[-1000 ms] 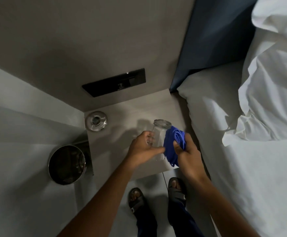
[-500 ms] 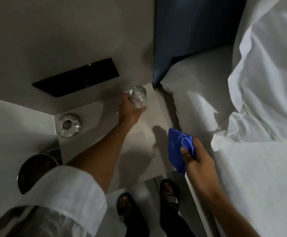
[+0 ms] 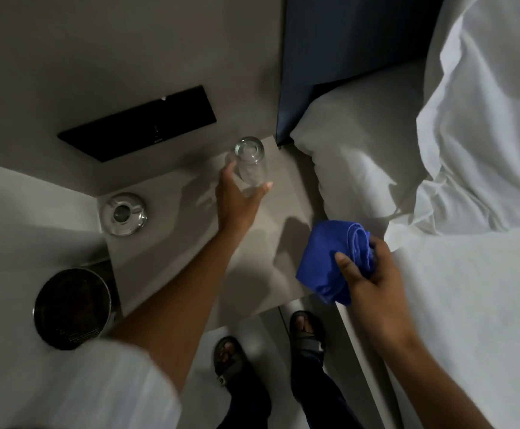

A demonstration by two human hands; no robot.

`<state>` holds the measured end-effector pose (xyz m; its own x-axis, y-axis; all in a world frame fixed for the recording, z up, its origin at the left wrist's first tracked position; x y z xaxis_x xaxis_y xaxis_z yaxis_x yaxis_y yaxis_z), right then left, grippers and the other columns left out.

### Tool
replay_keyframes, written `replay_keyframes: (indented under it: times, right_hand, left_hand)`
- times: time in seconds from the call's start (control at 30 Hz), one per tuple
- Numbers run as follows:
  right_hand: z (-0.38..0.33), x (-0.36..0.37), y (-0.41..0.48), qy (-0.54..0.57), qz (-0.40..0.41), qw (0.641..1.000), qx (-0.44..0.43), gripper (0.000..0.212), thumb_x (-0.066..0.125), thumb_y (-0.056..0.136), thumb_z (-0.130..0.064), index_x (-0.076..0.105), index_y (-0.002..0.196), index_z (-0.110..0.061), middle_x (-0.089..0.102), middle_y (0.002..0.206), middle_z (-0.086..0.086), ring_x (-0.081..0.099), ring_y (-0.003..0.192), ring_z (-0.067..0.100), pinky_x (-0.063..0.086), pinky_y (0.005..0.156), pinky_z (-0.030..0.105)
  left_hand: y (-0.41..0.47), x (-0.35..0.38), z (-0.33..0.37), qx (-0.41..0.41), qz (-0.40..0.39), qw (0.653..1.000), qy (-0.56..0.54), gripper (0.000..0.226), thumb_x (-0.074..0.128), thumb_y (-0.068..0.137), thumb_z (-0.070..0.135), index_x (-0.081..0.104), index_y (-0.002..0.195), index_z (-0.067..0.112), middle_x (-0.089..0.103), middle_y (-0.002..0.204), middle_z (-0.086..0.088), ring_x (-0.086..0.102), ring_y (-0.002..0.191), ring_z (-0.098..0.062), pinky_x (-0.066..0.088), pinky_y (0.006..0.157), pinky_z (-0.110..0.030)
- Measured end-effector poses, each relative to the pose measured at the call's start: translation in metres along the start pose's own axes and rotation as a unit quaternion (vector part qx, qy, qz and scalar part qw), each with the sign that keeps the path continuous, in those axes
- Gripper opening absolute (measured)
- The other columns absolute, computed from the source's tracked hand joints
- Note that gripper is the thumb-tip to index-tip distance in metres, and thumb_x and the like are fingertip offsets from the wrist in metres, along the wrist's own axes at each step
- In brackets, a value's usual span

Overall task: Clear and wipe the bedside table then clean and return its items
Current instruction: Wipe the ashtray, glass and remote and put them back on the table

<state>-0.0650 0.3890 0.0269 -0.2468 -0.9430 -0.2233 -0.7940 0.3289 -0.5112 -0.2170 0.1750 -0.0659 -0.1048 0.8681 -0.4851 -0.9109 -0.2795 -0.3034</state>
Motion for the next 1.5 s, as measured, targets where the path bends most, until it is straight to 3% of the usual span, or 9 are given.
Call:
replay_keyframes:
  times: [0.1, 0.2, 0.43, 0.67, 0.87, 1.0, 1.27, 1.4, 1.5]
  right_hand:
    - [-0.015, 0.004, -0.019, 0.047, -0.006, 0.999, 0.021, 0.027, 0.062, 0.092, -0.012, 0.058, 0.109, -0.032, 0.071, 0.105, 0.002, 0.071, 0.093, 0.02, 0.057, 0.087, 0.047]
    - [-0.028, 0.0, -0.044, 0.128, -0.043, 0.989, 0.057, 0.018, 0.058, 0.095, -0.013, 0.065, 0.108, -0.024, 0.074, 0.106, 0.008, 0.071, 0.096, 0.024, 0.057, 0.085, 0.043]
    - [-0.019, -0.048, -0.113, 0.109, 0.007, 0.992, 0.065, 0.04, 0.077, 0.079, -0.022, 0.059, 0.114, -0.016, 0.073, 0.102, 0.002, 0.073, 0.08, 0.009, 0.057, 0.061, 0.02]
    - [0.025, -0.145, -0.156, 0.185, 0.136, 0.964, 0.134, 0.028, 0.083, 0.071, -0.013, 0.072, 0.096, -0.008, 0.077, 0.086, 0.01, 0.074, 0.077, 0.031, 0.061, 0.071, 0.045]
    - [0.04, -0.275, -0.176, 0.194, 0.292, 0.928, 0.123, 0.02, 0.077, 0.069, -0.011, 0.067, 0.085, -0.018, 0.07, 0.084, 0.005, 0.066, 0.076, 0.026, 0.053, 0.069, 0.04]
    - [0.051, -0.349, -0.19, 0.144, 0.386, 0.908, 0.083, 0.022, 0.076, 0.065, -0.02, 0.057, 0.075, -0.024, 0.061, 0.076, -0.001, 0.059, 0.069, 0.02, 0.05, 0.067, 0.038]
    - [0.063, -0.415, -0.233, 0.068, 0.496, 0.866, -0.016, 0.03, 0.073, 0.074, -0.02, 0.049, 0.083, -0.035, 0.054, 0.08, -0.013, 0.053, 0.069, 0.01, 0.049, 0.067, 0.033]
    - [0.072, -0.43, -0.238, 0.023, 0.496, 0.868, -0.01, 0.029, 0.073, 0.075, -0.018, 0.055, 0.095, -0.025, 0.057, 0.084, -0.014, 0.054, 0.073, 0.012, 0.05, 0.071, 0.039]
    - [0.068, -0.428, -0.227, -0.037, 0.46, 0.887, -0.025, 0.028, 0.071, 0.078, -0.019, 0.055, 0.1, -0.021, 0.059, 0.098, -0.002, 0.056, 0.083, 0.017, 0.05, 0.076, 0.039]
  left_hand:
    - [-0.085, -0.016, 0.013, -0.067, -0.141, 0.984, -0.088, 0.037, 0.067, 0.088, 0.039, 0.059, 0.119, 0.021, 0.067, 0.116, -0.001, 0.066, 0.106, -0.018, 0.054, 0.089, -0.034]
    - [-0.166, -0.031, 0.036, -0.159, -0.27, 0.928, -0.203, 0.046, 0.066, 0.084, 0.047, 0.058, 0.125, 0.028, 0.07, 0.115, 0.003, 0.068, 0.106, -0.013, 0.056, 0.09, -0.033]
    - [-0.253, -0.042, 0.068, -0.097, -0.278, 0.932, -0.213, 0.064, 0.074, 0.082, 0.006, 0.045, 0.132, 0.034, 0.074, 0.111, -0.004, 0.072, 0.099, -0.016, 0.058, 0.081, -0.03]
    - [-0.337, 0.032, 0.084, -0.045, -0.311, 0.939, -0.139, 0.059, 0.073, 0.085, 0.015, 0.046, 0.132, 0.037, 0.069, 0.12, 0.006, 0.068, 0.107, -0.011, 0.058, 0.089, -0.036]
    - [-0.41, 0.135, 0.128, -0.038, -0.339, 0.938, -0.053, 0.053, 0.063, 0.088, 0.014, 0.047, 0.135, 0.032, 0.061, 0.121, 0.003, 0.063, 0.104, -0.008, 0.054, 0.09, -0.026]
    - [-0.445, 0.2, 0.157, 0.087, -0.341, 0.933, 0.079, 0.048, 0.061, 0.092, 0.021, 0.045, 0.136, 0.026, 0.062, 0.128, -0.003, 0.06, 0.114, -0.019, 0.051, 0.096, -0.035]
    - [-0.507, 0.301, 0.174, 0.211, -0.326, 0.898, 0.208, 0.094, 0.072, 0.082, 0.015, 0.01, 0.152, 0.022, 0.036, 0.15, -0.014, 0.042, 0.133, -0.031, 0.041, 0.106, -0.041]
    - [-0.494, 0.303, 0.169, 0.147, -0.31, 0.915, 0.214, 0.099, 0.07, 0.077, 0.007, 0.007, 0.153, 0.017, 0.041, 0.145, -0.012, 0.044, 0.128, -0.031, 0.043, 0.102, -0.04]
    - [-0.471, 0.273, 0.162, 0.044, -0.337, 0.935, 0.102, 0.082, 0.076, 0.07, 0.007, 0.036, 0.141, 0.017, 0.056, 0.129, -0.008, 0.061, 0.108, -0.024, 0.052, 0.074, -0.023]
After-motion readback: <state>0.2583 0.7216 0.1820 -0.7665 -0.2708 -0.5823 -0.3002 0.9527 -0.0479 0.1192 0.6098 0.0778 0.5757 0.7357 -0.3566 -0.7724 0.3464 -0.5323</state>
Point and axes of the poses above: each hand's wrist, its own y-axis towards the middle knuckle, its own x-axis out of the palm, z = x × y, the point moved 5 cm from there along y, towards the middle knuckle
